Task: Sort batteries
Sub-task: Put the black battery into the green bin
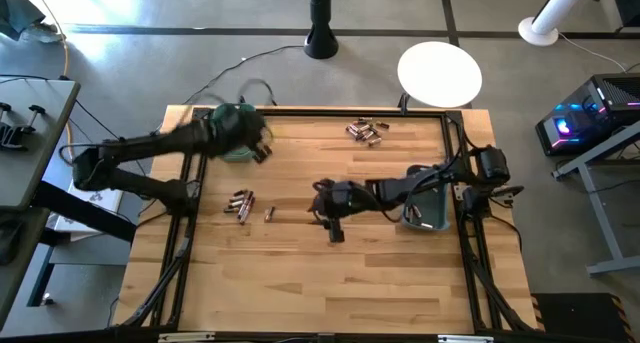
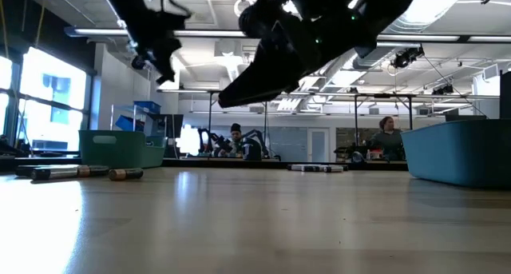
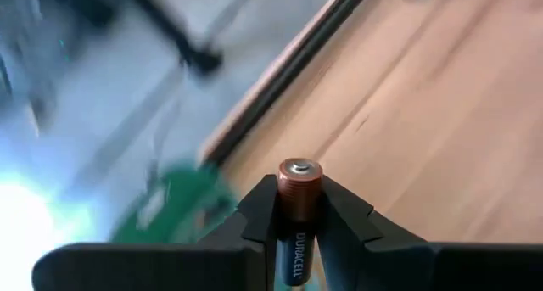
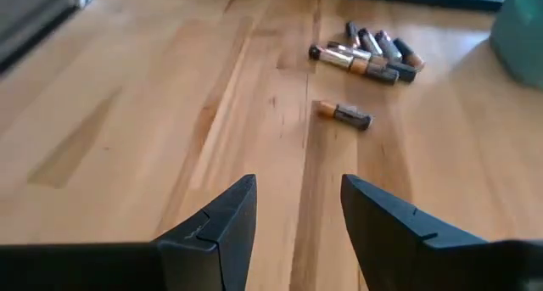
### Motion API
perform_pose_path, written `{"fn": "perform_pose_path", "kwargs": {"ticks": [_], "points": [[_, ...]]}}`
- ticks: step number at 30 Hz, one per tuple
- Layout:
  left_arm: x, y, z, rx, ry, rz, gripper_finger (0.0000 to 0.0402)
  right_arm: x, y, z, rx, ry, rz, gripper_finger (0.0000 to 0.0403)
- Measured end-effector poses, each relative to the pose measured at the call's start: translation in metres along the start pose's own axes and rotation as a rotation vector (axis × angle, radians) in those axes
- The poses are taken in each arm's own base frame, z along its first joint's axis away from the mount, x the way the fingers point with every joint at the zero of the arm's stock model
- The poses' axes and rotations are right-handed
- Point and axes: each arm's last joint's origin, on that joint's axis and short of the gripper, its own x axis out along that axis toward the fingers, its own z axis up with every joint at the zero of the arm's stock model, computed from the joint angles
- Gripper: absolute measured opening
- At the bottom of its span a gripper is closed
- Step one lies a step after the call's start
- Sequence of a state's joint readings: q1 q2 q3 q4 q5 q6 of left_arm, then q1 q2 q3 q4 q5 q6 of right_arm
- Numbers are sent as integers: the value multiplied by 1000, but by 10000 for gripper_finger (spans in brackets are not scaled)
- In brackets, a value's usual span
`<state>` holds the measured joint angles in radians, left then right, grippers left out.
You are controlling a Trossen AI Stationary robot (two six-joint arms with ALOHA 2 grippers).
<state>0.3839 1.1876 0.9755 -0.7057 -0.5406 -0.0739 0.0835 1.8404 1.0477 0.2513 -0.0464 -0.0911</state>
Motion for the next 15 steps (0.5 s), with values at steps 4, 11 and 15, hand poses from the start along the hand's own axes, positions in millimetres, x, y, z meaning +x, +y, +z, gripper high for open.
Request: {"fn": "perform_pose_path", "kwargs": {"ticks": [4,11,15], "points": [[25,45,-8,-213,148,-51,49,0,12,3,-86,-12,-65,167],[71,74,-24,-306,348,-84,50,-1,14,7,-90,-46,-90,167],[103,74,-34,-287,474,-86,50,-1,13,8,-88,-54,-93,167]]}}
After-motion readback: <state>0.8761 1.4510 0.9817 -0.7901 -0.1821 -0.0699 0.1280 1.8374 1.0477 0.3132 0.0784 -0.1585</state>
